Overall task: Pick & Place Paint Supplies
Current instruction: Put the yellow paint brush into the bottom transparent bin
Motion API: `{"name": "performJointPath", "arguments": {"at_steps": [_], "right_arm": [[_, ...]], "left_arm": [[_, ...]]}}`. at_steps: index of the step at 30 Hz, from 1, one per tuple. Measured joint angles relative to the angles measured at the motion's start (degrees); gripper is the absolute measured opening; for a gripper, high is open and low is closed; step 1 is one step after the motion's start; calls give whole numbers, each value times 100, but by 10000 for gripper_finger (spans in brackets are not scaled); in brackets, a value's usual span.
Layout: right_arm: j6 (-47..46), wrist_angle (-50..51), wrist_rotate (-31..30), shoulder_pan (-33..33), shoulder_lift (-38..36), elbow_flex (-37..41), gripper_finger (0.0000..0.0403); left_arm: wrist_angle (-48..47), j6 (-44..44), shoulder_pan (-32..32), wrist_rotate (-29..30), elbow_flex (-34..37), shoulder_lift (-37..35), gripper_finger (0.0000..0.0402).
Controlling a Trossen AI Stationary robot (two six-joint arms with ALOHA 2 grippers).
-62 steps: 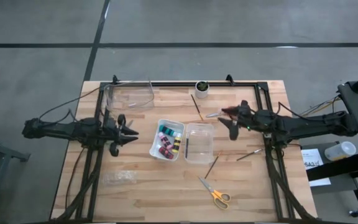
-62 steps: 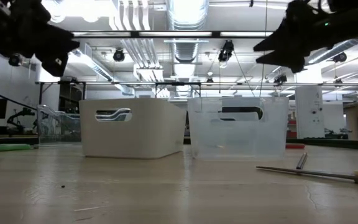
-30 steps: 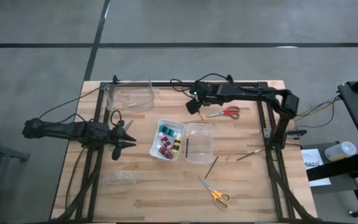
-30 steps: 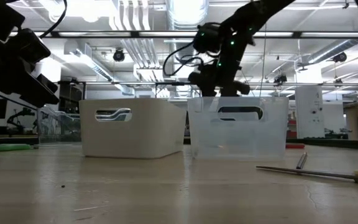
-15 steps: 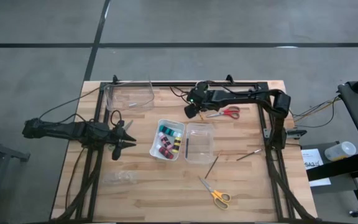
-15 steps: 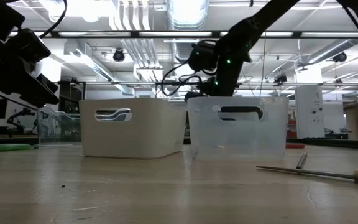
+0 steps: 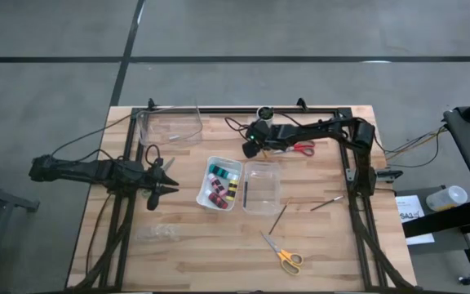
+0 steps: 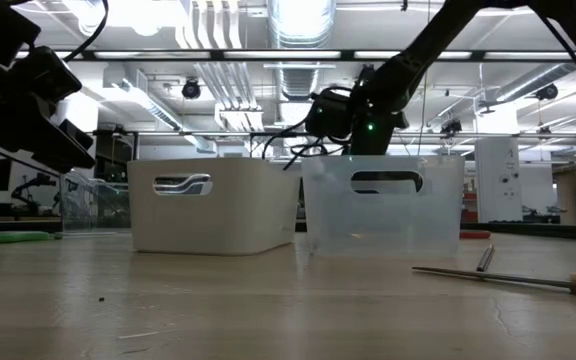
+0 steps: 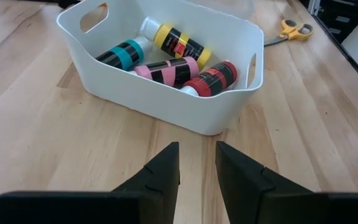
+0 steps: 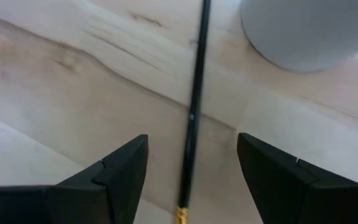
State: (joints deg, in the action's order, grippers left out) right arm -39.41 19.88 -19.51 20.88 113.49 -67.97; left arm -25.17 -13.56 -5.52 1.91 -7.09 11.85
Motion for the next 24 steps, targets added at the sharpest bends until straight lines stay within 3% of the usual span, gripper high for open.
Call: {"name": "performJointPath", "arguments": {"at_steps": [15, 24], "right_arm": [[-82, -263, 157, 2, 36, 150, 240], [-68, -191, 246, -4, 68, 150, 151]], "left_arm": [[0, 0, 0, 2, 2, -1, 108], [0, -1, 0, 2, 2, 1, 108]]}}
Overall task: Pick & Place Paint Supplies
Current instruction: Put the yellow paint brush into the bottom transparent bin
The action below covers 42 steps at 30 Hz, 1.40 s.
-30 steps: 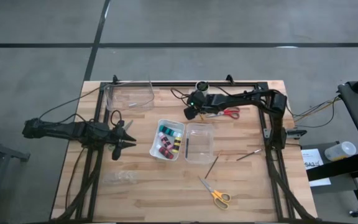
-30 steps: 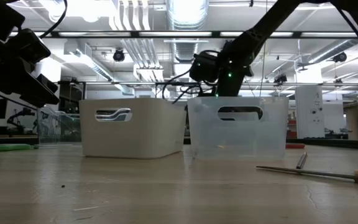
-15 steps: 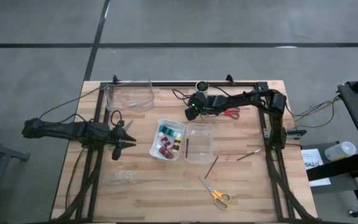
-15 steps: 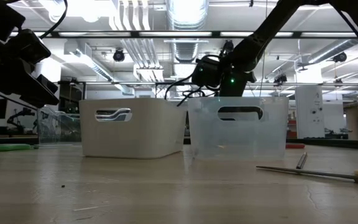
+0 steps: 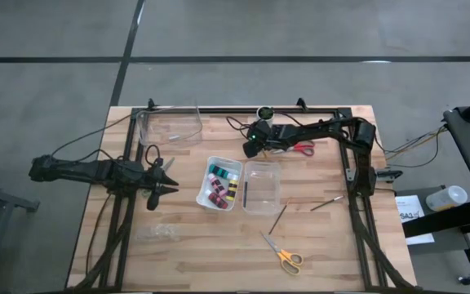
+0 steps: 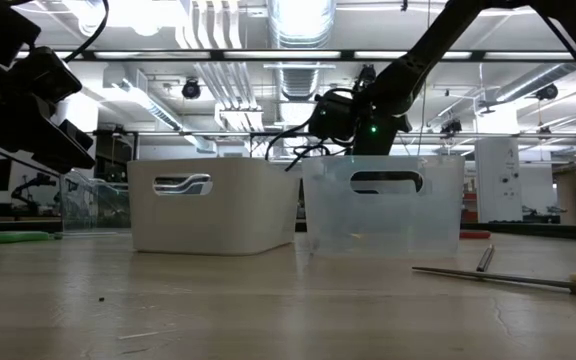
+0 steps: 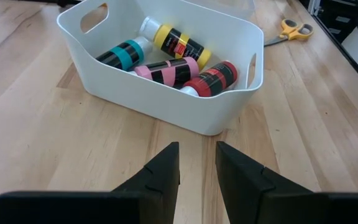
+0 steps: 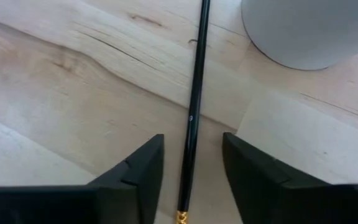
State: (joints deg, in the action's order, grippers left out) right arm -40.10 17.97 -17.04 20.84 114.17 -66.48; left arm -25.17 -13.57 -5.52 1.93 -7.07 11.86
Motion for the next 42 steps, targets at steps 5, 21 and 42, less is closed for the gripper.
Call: {"name": "performJointPath", "arguments": {"at_steps": [5, 21, 42], "right_arm": [[-1, 3, 31, -11, 7, 1, 90], [0, -15, 58, -55, 5, 11, 16], [145, 116, -82, -109, -555, 37, 15]], "left_arm": [[0, 0, 0, 0, 0, 0, 108], [0, 0, 1, 0, 0, 0, 108], [0, 1, 2, 0, 0, -2, 108]]}}
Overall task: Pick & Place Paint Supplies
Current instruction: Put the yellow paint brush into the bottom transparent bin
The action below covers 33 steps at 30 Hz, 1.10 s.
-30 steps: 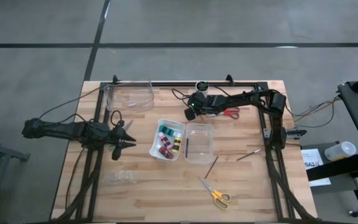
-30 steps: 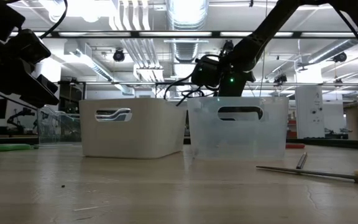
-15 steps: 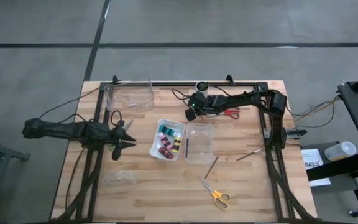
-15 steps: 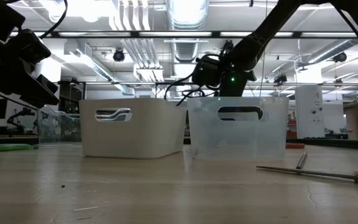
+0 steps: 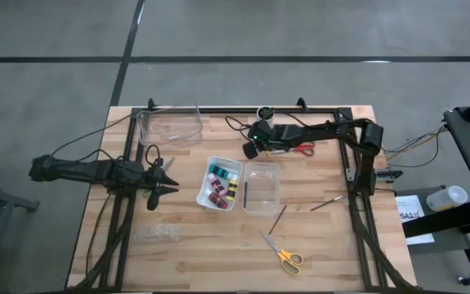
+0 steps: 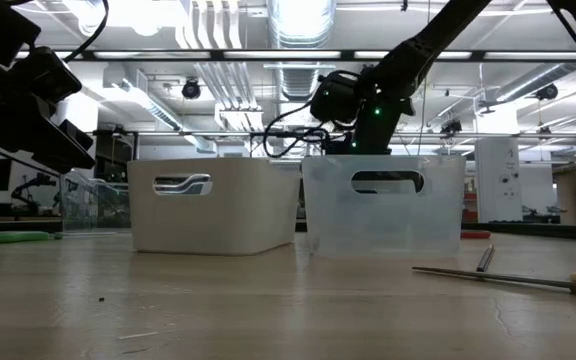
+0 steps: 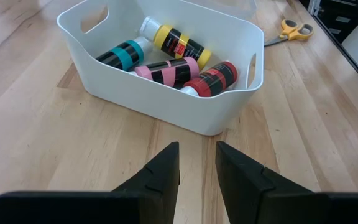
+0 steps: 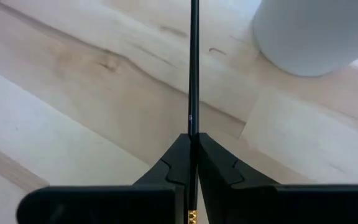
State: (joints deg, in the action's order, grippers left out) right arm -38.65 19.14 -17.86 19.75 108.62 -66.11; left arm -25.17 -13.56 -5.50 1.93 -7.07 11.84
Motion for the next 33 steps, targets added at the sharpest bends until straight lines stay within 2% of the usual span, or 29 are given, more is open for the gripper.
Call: {"name": "performJointPath", "arguments": {"at_steps": [10, 20, 29, 33], "right_arm": [[315, 38, -318, -30, -566, -11, 15], [258, 814, -42, -127, -1719, -15, 15], [265, 814, 183, -948, -2642, 282, 15], [-29, 139, 69, -1483, -2978, 746, 15]], "left_arm": [[0, 0, 0, 0, 0, 1, 108], [0, -1, 0, 0, 0, 1, 108], [0, -2, 0, 0, 0, 1, 108], [0, 0, 0, 0, 0, 2, 108]]}}
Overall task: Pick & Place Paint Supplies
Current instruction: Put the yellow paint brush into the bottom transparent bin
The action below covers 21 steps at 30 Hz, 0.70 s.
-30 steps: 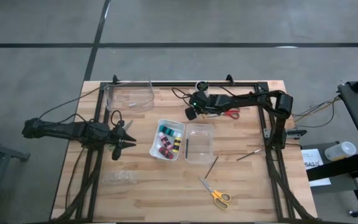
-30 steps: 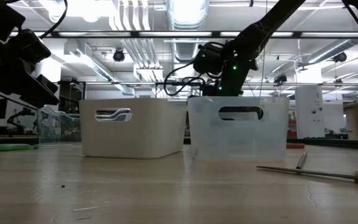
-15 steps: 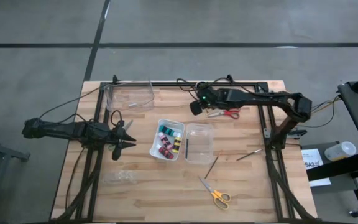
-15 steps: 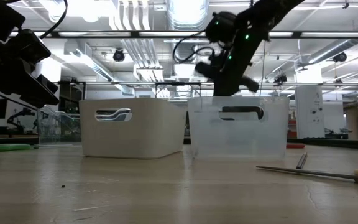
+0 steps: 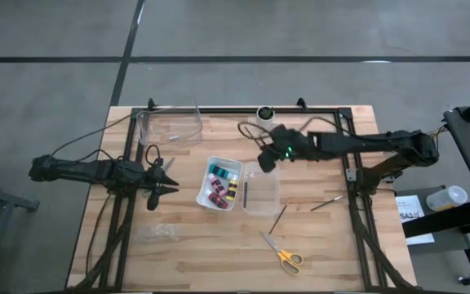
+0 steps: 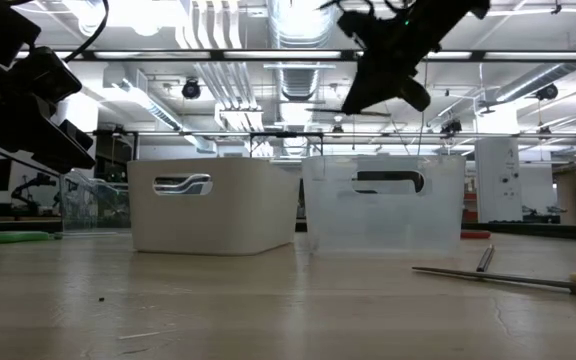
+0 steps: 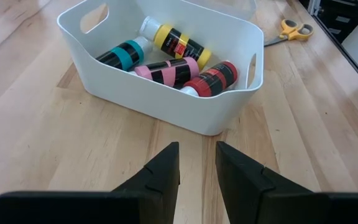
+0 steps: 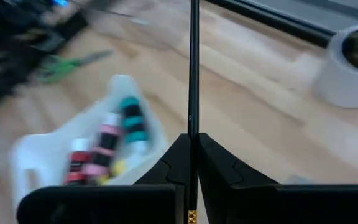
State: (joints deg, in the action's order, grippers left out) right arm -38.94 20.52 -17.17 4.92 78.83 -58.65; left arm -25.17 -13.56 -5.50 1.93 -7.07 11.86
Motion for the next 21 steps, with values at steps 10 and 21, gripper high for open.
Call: {"name": "performJointPath", "arguments": {"at_steps": [10, 21], "right_arm": [[-1732, -1630, -1423, -1494, -254, 1376, 15], [-3244, -1619, -1731, -2163, 91, 1733, 15]], "left_arm": [[0, -1, 0, 0, 0, 0, 108], [0, -2, 0, 0, 0, 0, 108]]}}
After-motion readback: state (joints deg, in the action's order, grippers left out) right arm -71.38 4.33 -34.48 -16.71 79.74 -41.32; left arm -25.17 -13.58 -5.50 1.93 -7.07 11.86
